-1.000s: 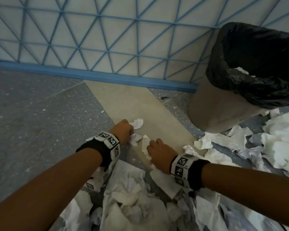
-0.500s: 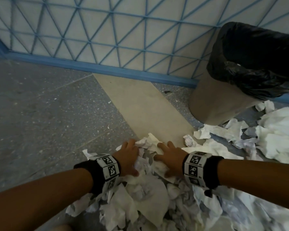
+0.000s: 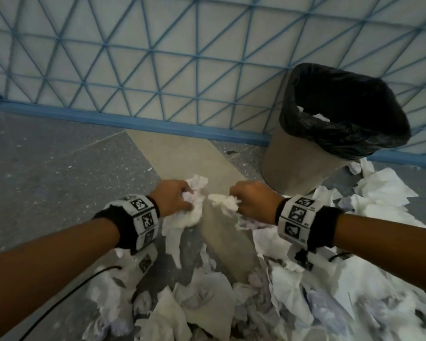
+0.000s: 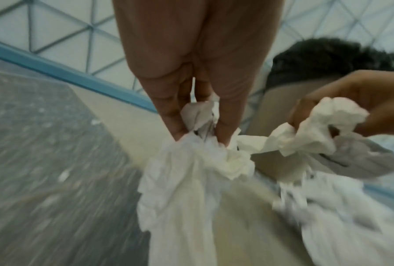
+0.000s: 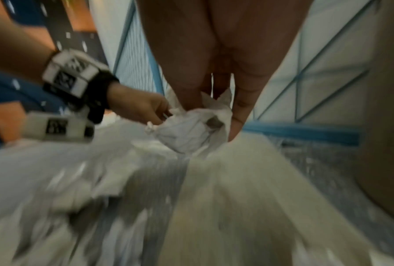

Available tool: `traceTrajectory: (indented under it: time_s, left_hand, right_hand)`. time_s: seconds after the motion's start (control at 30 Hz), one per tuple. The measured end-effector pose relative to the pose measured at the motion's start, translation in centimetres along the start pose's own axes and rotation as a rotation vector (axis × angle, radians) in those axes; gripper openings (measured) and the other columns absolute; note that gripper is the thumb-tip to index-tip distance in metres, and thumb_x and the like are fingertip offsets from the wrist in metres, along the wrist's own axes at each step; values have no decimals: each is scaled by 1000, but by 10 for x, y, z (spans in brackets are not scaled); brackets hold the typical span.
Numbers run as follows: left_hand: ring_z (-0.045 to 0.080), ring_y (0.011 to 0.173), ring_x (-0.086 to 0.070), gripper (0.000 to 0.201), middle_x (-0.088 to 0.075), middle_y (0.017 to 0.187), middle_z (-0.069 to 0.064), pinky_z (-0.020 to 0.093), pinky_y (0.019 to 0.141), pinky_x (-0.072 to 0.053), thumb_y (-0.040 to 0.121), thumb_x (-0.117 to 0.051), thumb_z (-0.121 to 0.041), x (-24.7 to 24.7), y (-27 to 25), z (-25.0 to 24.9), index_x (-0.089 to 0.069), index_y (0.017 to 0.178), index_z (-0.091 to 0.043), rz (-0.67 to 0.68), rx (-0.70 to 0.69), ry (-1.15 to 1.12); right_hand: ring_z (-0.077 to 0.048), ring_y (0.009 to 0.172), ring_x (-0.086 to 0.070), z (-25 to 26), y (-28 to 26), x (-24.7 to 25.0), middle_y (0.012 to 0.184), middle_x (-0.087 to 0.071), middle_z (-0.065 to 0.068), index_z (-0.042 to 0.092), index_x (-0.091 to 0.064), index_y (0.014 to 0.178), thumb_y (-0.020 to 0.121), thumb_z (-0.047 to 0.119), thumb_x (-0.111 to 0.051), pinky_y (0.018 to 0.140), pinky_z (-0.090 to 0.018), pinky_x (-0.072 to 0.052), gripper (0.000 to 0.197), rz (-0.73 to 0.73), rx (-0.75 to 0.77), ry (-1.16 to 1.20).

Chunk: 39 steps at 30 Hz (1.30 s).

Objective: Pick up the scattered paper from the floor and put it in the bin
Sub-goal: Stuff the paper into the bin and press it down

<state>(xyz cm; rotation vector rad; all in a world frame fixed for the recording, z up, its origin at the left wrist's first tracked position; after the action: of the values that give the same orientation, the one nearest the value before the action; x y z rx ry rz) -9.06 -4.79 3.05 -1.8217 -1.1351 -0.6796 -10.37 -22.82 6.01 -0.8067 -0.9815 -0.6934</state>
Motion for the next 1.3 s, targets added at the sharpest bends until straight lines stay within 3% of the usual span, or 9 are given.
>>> traceTrajectory:
  time_s: [0.13, 0.33, 0.53, 0.63, 0.77, 0.87, 0.97, 1.13, 1.3]
  left_hand:
    - [22, 103, -58, 43, -61, 111, 9, 21, 70, -47, 74, -76, -24, 71, 25, -45, -63, 112, -10, -206, -81, -232]
    - [15, 69, -54, 40, -51, 79, -4, 20, 51, -48, 67, -78, -13, 152, 46, -155, -44, 78, -29, -453, -415, -744]
    - [17, 104, -43, 50, -38, 107, 3, -6, 84, -29, 68, -66, 0, 154, 41, -261, -33, 103, -12, -902, -802, -713]
    - [18, 101, -41, 52, -36, 111, 9, -6, 81, -30, 70, -60, 9, 118, 49, -286, -39, 116, 1, -801, -776, -690]
    - [29, 119, -53, 50, -54, 129, 15, 29, 100, -40, 86, -61, -28, 64, 77, -292, -42, 130, -15, -251, -575, -133]
    - [27, 123, -52, 40, -60, 129, 6, 37, 109, -35, 91, -48, -43, 68, 73, -284, -53, 127, -25, -284, -577, 9]
    - [17, 123, -52, 36, -60, 131, 1, 8, 88, -31, 95, -45, -37, 89, 65, -272, -58, 125, -24, -340, -623, -134]
    - [20, 117, -54, 35, -60, 125, 4, 17, 84, -35, 90, -54, -26, 98, 61, -243, -58, 124, -22, -189, -528, -105]
    - [18, 99, -60, 28, -67, 110, 10, 3, 65, -34, 84, -51, -3, 106, 50, -201, -65, 107, -5, -451, -468, -318]
  right_hand:
    - [-16, 73, -47, 5, -20, 89, 65, -49, -2, 17, -48, 67, 82, 14, -61, 59, -21, -26, 20, -296, -44, 143]
    - [-13, 74, -50, -29, -66, 194, 72, -53, -5, 1, -61, 84, 66, 38, -48, 59, -20, -25, 43, -802, -146, 172]
    - [-35, 95, -59, -100, -94, 220, 99, -64, -28, -4, -59, 98, 70, 31, -49, 58, -24, -21, 47, -1031, -430, 120]
    - [-32, 108, -55, -127, -94, 205, 116, -60, -23, 3, -56, 113, 77, 25, -63, 70, -30, -32, 43, -821, -565, 135]
    - [-28, 116, -54, -143, -96, 194, 128, -56, -14, 11, -53, 121, 79, 9, -62, 90, -29, -43, 43, -651, -594, 281]
    - [-28, 110, -56, -136, -102, 196, 122, -58, -15, 8, -53, 116, 78, 8, -55, 92, -36, -46, 38, -822, -542, 273]
    - [-28, 101, -55, -110, -100, 190, 112, -61, -17, 4, -54, 107, 72, 10, -48, 84, -32, -42, 36, -963, -372, 193]
    - [-30, 105, -55, -71, -64, 174, 110, -64, -15, 9, -64, 107, 76, 27, -50, 92, -35, -40, 37, -713, -180, 39]
    - [-28, 85, -53, -45, -61, 169, 91, -62, -19, 0, -64, 89, 77, 11, -49, 81, -31, -40, 21, -873, -65, 83]
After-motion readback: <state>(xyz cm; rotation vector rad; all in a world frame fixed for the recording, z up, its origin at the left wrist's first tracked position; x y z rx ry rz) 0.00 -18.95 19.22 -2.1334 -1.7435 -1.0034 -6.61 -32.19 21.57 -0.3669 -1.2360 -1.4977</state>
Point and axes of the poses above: each hand's wrist, its own y-axis towards the middle knuckle, its own x-axis out of the back of the hand, z = x × y, the point moved 4 cm from there along y, towards the middle knuckle
